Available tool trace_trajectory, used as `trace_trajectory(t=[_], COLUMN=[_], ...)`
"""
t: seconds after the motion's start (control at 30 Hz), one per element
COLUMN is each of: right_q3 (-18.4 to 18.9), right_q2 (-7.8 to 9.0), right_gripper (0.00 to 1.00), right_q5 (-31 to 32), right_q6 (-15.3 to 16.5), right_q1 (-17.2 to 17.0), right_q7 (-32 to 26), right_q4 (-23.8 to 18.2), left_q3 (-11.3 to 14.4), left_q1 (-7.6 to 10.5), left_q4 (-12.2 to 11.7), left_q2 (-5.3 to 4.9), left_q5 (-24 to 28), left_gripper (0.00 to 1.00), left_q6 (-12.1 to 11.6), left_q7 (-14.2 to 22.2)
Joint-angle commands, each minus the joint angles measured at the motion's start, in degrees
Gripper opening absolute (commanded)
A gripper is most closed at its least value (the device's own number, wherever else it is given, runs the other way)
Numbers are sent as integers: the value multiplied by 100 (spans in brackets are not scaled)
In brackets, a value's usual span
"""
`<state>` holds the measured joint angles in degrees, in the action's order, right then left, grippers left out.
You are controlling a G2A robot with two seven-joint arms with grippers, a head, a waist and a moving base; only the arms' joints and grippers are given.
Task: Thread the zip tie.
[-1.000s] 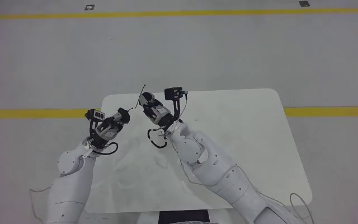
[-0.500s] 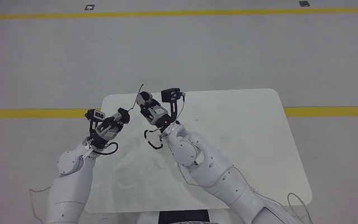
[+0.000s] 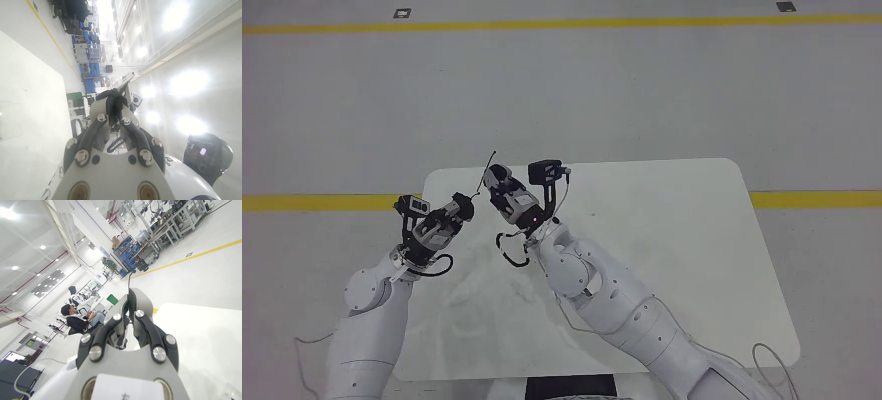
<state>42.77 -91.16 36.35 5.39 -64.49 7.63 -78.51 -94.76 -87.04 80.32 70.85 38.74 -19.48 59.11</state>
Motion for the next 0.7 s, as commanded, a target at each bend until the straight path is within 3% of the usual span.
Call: trace_trajectory(t=[0.0, 0.67], right_q3=[15, 177], right_q2=[3, -50], right_gripper=[0, 0], right_q5=[17, 267], right_q6=[-7, 73], right_q1=[-27, -109], right_q7=[-6, -100], right_q4=[-19, -3], left_q3=[0, 0], left_q1=[0, 0], left_q4=[0, 0], left_q2=[0, 0], left_q5=[0, 0], left_gripper=[0, 0], left_q6=[0, 0], left_q7=[0, 0])
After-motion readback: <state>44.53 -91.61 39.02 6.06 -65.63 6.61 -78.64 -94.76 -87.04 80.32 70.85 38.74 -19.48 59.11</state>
